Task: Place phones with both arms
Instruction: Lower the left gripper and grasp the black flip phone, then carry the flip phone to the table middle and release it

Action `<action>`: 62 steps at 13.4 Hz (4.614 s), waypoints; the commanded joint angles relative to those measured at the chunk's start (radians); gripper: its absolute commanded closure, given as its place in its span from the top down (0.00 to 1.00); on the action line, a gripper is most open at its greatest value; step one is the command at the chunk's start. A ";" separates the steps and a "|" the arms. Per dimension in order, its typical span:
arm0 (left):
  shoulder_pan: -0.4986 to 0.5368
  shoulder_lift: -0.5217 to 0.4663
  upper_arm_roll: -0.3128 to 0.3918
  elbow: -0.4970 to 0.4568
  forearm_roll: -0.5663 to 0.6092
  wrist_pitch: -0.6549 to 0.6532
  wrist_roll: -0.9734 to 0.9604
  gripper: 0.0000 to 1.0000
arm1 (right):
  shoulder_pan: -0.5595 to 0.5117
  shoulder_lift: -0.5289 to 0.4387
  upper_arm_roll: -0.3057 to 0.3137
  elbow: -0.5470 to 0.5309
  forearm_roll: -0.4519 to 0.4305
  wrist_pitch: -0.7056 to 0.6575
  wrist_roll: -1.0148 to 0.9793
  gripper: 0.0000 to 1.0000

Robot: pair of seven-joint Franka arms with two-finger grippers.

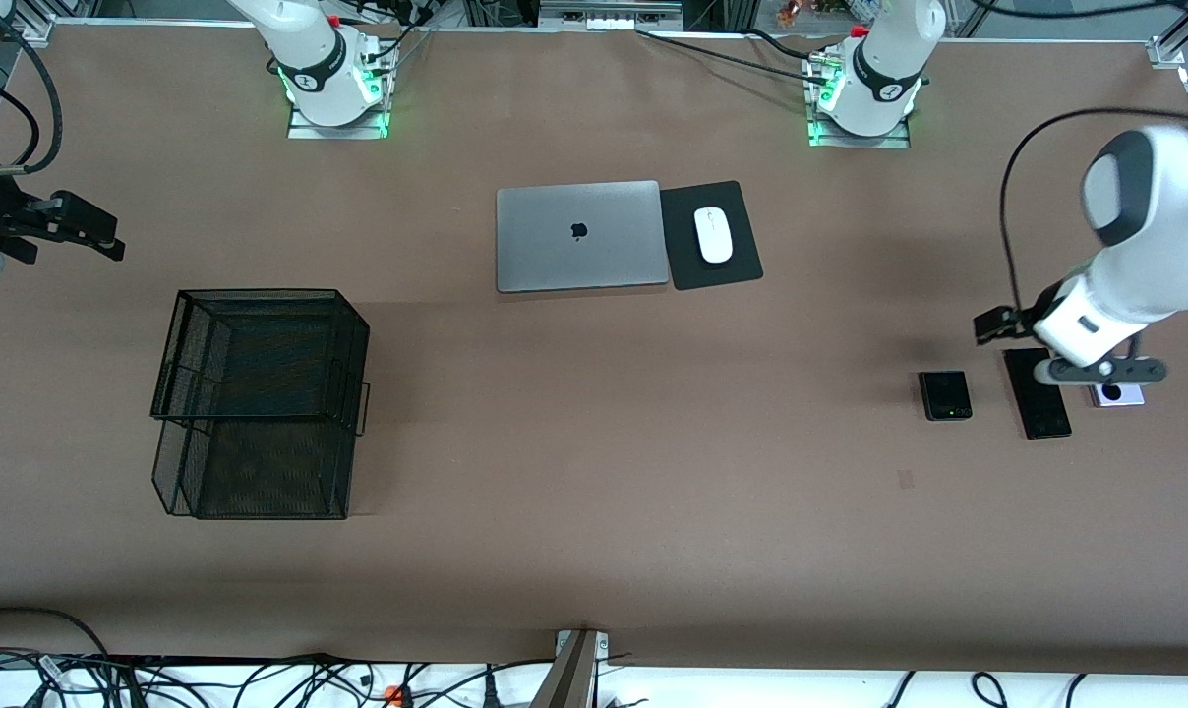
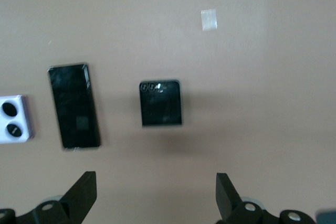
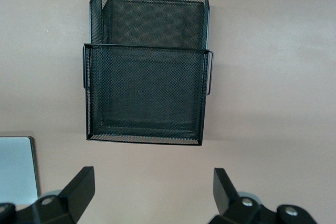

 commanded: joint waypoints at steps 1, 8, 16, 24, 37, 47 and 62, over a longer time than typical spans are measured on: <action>0.005 0.093 -0.002 0.002 0.030 0.131 0.016 1.00 | -0.007 -0.021 0.004 -0.008 -0.008 0.001 -0.005 1.00; 0.024 0.187 0.001 -0.145 0.034 0.466 0.035 1.00 | -0.007 -0.020 0.004 -0.008 -0.008 0.001 -0.005 1.00; 0.070 0.271 -0.002 -0.148 0.031 0.528 0.083 1.00 | -0.007 -0.021 0.004 -0.008 -0.008 0.001 -0.006 1.00; 0.090 0.328 -0.006 -0.148 0.013 0.574 0.065 1.00 | -0.007 -0.021 0.004 -0.008 -0.008 0.001 -0.005 1.00; 0.085 0.248 -0.103 0.054 0.013 0.138 0.046 0.26 | -0.007 -0.020 0.005 -0.008 -0.008 0.001 -0.005 1.00; -0.268 0.372 -0.266 0.505 0.007 -0.259 -0.151 0.23 | -0.007 -0.020 0.005 -0.008 -0.008 0.001 -0.005 1.00; -0.734 0.718 -0.098 0.619 0.067 0.184 -0.711 0.34 | -0.007 -0.021 0.005 -0.008 -0.008 0.002 -0.006 1.00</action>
